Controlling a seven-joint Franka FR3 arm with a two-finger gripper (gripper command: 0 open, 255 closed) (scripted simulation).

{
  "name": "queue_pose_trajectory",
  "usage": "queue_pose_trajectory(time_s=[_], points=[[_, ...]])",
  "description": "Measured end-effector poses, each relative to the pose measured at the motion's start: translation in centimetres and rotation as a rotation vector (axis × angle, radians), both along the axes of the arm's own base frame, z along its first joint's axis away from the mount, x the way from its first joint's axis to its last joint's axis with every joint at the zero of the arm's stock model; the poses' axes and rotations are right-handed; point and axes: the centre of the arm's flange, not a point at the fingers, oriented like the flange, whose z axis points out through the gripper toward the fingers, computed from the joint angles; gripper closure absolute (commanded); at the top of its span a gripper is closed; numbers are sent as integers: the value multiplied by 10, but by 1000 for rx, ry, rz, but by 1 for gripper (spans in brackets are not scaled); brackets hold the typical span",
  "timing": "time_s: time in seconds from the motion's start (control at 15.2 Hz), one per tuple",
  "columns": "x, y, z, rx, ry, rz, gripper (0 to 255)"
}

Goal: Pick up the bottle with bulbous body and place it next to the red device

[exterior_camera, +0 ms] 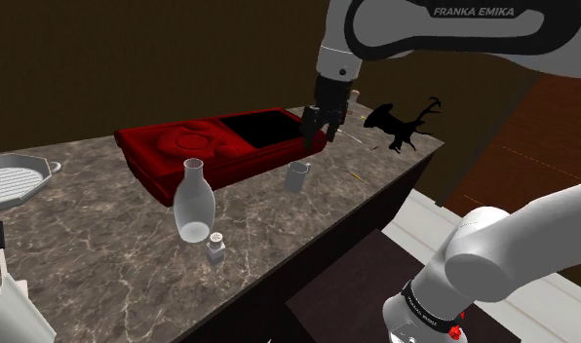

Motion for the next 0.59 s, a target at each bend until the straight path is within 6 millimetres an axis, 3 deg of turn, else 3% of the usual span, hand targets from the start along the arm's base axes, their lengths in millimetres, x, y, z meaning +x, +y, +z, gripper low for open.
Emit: queue_pose_trajectory(time_s=[0.59], points=[[61, 93, -34, 7, -6, 7, 0]])
